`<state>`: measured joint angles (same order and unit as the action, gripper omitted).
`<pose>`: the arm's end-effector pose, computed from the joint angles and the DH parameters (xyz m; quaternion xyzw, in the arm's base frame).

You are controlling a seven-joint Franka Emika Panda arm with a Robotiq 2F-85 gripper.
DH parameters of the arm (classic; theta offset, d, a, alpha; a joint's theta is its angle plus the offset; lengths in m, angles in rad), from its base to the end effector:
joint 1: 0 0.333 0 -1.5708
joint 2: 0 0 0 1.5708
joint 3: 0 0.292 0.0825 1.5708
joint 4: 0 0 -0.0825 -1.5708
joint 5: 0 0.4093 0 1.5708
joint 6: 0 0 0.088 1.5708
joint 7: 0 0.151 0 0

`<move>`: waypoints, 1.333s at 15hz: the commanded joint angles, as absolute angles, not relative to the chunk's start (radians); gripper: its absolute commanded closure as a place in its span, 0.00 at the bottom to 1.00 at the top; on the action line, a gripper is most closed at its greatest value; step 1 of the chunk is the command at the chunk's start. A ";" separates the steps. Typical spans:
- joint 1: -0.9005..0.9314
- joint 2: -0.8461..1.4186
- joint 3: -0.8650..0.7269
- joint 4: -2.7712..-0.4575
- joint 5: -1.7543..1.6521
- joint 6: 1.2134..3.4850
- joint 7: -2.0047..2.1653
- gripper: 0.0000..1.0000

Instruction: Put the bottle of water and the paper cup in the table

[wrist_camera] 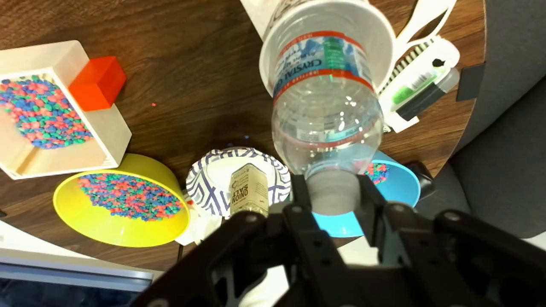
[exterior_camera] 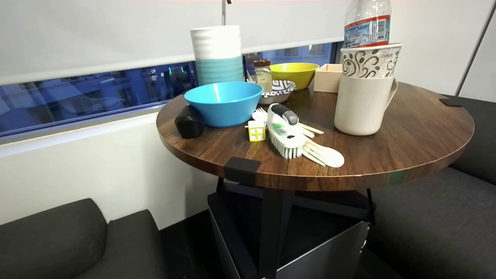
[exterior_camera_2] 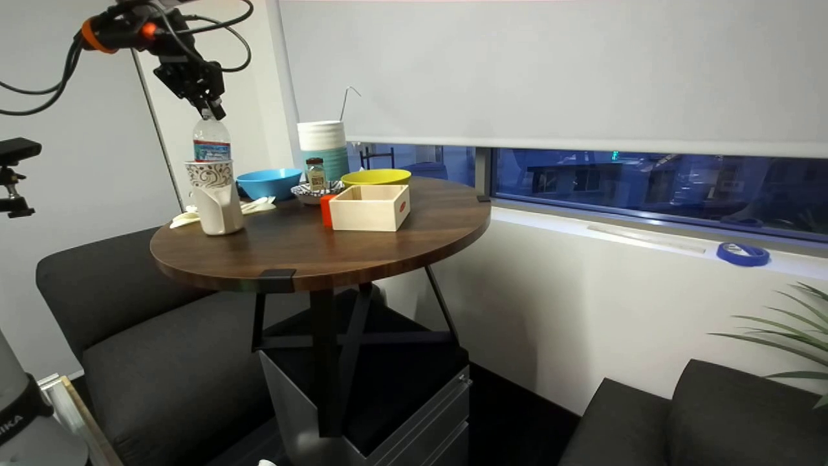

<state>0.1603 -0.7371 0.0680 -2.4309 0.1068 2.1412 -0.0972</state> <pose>0.4130 0.1066 0.5376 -0.9652 -0.1365 -0.2194 0.0404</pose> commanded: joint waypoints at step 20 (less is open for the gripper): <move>0.094 -0.872 0.119 -2.287 -0.050 2.137 -0.046 0.92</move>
